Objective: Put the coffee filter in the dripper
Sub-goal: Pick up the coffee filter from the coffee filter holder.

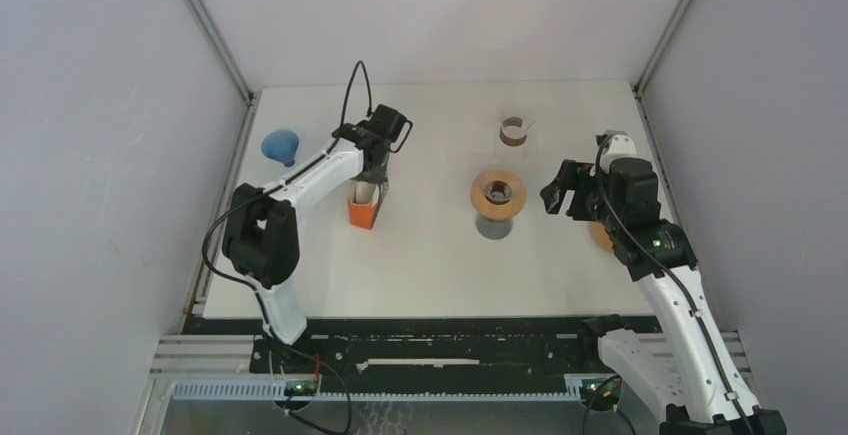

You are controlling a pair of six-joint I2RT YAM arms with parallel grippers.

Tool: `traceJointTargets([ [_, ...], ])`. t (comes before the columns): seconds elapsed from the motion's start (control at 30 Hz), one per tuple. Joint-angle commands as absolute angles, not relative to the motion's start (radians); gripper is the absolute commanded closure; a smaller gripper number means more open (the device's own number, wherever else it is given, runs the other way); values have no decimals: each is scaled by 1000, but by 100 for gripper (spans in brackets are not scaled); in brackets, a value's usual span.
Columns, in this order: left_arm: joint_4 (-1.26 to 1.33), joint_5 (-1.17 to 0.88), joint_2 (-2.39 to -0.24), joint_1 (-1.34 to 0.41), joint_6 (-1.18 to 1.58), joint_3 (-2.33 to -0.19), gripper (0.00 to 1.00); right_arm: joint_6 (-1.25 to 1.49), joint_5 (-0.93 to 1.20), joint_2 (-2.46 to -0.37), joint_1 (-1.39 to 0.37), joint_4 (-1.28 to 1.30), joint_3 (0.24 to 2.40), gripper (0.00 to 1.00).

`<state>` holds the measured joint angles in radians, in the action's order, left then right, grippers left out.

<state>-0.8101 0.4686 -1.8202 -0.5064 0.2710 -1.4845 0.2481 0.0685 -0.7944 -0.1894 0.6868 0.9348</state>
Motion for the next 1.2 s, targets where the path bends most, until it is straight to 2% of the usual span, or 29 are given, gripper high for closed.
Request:
traceJointTargets([
  [0.0,-796,491,-1810,-512,290,-1471,67,266,74,-781,-183,640,932,14],
  [0.27,-796,505,-1767,-515,285,-1477,63,266,71,-780,-183,636,929,14],
  [1.17,-782,531,-1782,-515,273,-1473,63,273,75,-786,-183,633,927,14],
])
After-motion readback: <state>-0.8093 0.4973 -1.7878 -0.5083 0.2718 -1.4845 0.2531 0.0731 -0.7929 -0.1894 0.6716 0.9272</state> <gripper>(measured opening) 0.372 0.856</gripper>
